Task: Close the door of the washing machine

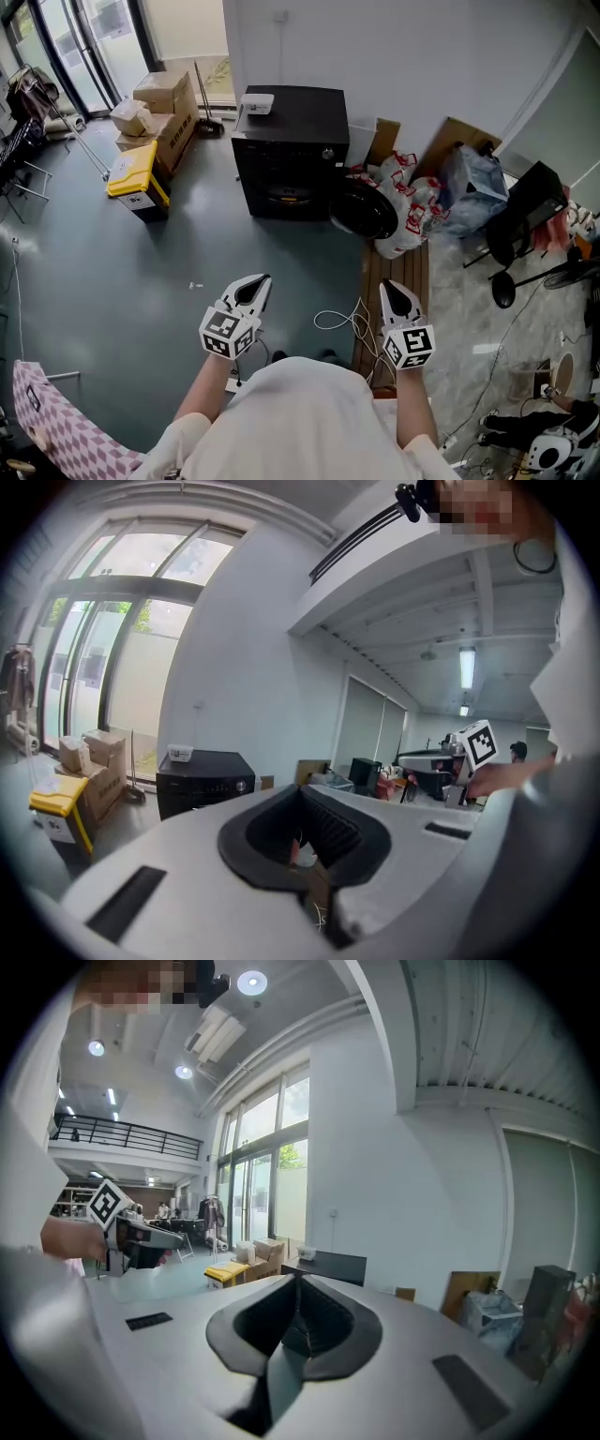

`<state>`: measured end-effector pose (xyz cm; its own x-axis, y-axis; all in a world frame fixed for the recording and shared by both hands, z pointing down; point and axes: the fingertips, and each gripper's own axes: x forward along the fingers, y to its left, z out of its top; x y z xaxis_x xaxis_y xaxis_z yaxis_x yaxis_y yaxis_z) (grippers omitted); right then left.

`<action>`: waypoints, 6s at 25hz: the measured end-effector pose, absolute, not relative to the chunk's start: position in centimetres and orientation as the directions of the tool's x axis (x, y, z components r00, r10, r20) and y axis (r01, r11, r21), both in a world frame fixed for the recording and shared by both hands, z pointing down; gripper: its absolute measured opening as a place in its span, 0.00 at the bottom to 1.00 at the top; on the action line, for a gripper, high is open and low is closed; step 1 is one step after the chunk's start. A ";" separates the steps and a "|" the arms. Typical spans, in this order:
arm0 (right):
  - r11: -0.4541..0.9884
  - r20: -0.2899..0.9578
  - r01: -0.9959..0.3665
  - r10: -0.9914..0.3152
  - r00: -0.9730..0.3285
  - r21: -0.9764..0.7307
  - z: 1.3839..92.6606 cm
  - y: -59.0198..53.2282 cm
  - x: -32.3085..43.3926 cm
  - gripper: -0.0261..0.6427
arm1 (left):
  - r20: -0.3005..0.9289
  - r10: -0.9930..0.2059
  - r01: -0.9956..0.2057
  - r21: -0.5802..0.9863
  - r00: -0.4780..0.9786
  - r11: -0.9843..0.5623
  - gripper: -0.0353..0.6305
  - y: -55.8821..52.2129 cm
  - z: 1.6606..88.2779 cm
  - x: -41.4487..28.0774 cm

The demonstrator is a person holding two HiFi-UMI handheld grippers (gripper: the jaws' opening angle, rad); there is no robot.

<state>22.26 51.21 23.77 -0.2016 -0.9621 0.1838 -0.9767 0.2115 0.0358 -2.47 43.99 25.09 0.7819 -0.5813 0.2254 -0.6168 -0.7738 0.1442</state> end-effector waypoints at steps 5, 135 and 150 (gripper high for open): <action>0.184 0.191 -0.983 -0.966 -0.177 0.018 24.7 51.1 21.0 0.10 | 0.238 -0.555 -0.595 0.149 0.797 -0.790 0.06 43.7 26.2 -3.6; 0.360 0.914 -0.928 -0.402 -0.060 0.098 87.3 15.1 55.9 0.23 | 0.628 -0.084 -0.371 0.342 0.774 -0.863 0.07 7.2 78.4 23.0; 0.395 0.906 -0.918 -0.375 -0.196 -0.035 87.2 18.1 41.2 0.23 | 0.625 -0.111 -0.409 0.357 0.773 -0.840 0.07 8.1 78.1 18.7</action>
